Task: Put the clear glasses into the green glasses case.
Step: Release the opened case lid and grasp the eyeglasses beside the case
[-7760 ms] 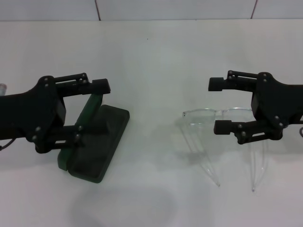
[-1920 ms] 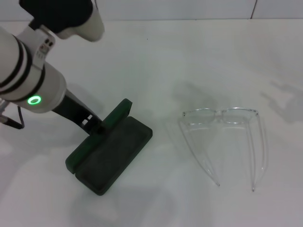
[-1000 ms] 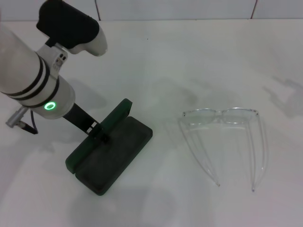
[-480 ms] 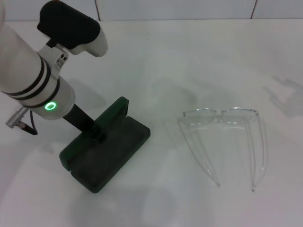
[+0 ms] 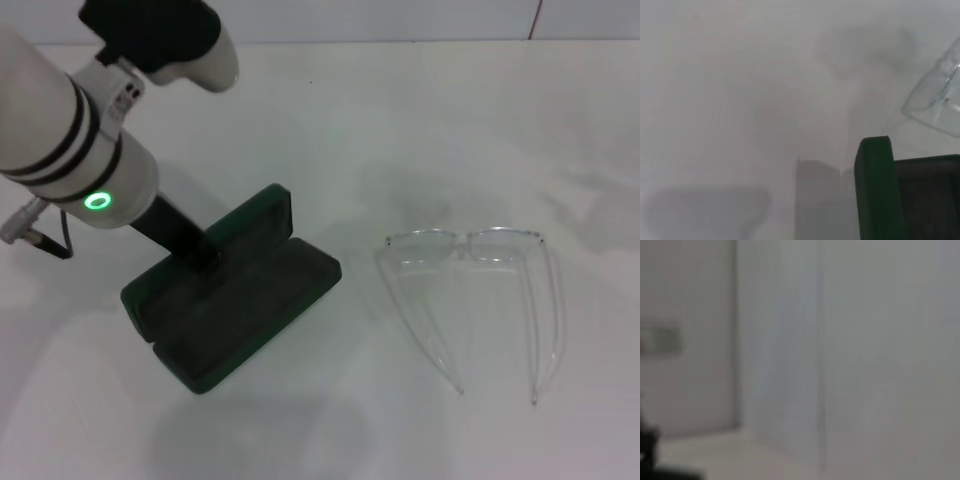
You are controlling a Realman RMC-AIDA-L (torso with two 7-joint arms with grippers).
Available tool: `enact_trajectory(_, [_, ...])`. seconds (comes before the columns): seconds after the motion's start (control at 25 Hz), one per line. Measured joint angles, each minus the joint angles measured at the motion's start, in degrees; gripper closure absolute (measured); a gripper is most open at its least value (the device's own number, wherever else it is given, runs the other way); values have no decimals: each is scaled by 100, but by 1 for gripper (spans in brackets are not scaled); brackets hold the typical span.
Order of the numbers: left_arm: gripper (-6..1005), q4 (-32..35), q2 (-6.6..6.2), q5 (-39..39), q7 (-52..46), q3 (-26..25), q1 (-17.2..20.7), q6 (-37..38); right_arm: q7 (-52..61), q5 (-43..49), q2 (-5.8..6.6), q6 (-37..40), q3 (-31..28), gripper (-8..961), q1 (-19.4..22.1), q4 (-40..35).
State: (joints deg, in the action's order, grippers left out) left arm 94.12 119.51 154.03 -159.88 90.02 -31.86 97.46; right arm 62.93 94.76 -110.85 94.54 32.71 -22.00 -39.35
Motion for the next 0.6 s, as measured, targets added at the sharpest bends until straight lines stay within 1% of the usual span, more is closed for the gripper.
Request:
enact_trajectory(0.08, [894, 112, 0, -2, 62, -30, 16, 21, 716, 579, 29, -73, 361, 562, -145, -480])
enact_trajectory(0.12, [898, 151, 0, -11, 110, -56, 22, 22, 1210, 977, 22, -86, 596, 562, -253, -869])
enact_trajectory(0.2, [908, 165, 2, -19, 203, -110, 34, 22, 1882, 1570, -22, -91, 931, 562, -439, -1506])
enact_trajectory(0.28, [908, 166, 10, -21, 296, -149, 71, 22, 2537, 2284, -94, -28, 1307, 562, -756, -2188])
enact_trajectory(0.32, [908, 164, 13, -24, 323, -151, 98, 23, 2778, 2533, -111, 32, 1463, 562, -911, -2408])
enact_trajectory(0.36, [909, 164, 13, -24, 345, -151, 121, 21, 2984, 2743, -103, 149, 1615, 562, -1092, -2566])
enact_trajectory(0.44, [909, 164, 13, -29, 391, -152, 177, 20, 3341, 3108, -49, 508, 1875, 562, -1546, -2779])
enact_trajectory(0.52, [909, 177, 13, -31, 416, -152, 223, 11, 3577, 3353, 20, 939, 1976, 562, -2110, -2841])
enact_trajectory(0.6, [909, 180, 12, -34, 422, -152, 238, -9, 3713, 3575, 75, 1144, 2027, 560, -2516, -2804])
